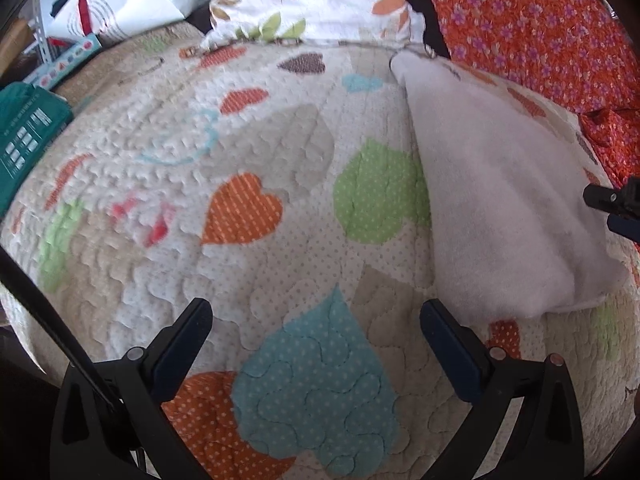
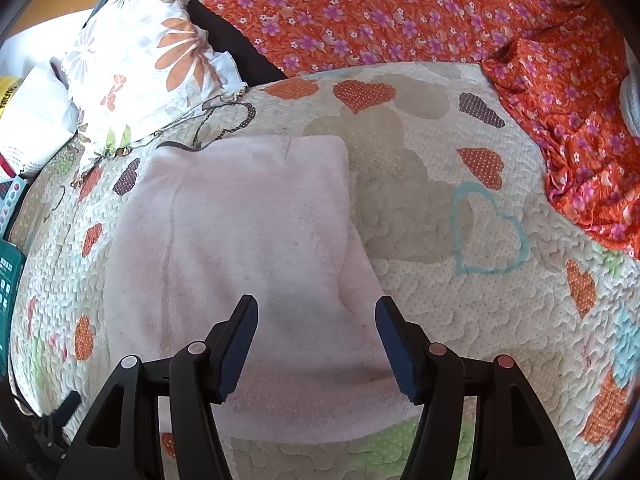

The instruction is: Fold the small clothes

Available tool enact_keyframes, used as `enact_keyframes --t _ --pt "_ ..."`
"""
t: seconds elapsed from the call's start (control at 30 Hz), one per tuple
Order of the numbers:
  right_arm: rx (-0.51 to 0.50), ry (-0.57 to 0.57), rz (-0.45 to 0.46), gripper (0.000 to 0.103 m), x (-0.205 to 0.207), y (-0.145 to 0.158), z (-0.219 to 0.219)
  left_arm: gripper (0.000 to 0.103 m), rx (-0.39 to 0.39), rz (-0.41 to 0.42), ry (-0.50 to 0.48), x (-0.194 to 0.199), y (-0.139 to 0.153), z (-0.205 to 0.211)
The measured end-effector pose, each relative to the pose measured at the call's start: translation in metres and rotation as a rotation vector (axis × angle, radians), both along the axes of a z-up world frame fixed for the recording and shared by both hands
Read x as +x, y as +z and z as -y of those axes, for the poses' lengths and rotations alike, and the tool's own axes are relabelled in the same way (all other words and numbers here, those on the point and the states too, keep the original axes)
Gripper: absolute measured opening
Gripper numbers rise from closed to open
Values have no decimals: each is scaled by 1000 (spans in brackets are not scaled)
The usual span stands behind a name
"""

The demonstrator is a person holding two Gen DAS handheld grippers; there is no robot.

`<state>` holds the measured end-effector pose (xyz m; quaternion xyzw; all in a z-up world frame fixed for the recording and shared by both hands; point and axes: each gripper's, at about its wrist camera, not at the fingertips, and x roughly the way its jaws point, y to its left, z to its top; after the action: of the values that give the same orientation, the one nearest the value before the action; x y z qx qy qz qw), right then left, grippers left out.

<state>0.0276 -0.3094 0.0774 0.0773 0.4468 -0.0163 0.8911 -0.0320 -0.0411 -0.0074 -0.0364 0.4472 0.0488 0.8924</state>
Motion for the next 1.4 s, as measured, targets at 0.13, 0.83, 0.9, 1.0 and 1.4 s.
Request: enact_keyframes --t 0.13,0.83,0.9,1.0,1.4 --pt "-31 5 18 66 -4 4 -4 103 21 34 -6 -1 17 2" --pt "-257 24 109 72 -18 18 -32 103 48 60 -2 6 42 -1" --pt "-296 35 135 74 -22 21 -39 103 46 64 0 7 43 -2" --pt "-351 50 183 76 -28 26 -49 103 36 63 -7 9 44 -3" --pt "-391 68 195 78 -28 25 -58 103 17 55 -50 14 40 2"
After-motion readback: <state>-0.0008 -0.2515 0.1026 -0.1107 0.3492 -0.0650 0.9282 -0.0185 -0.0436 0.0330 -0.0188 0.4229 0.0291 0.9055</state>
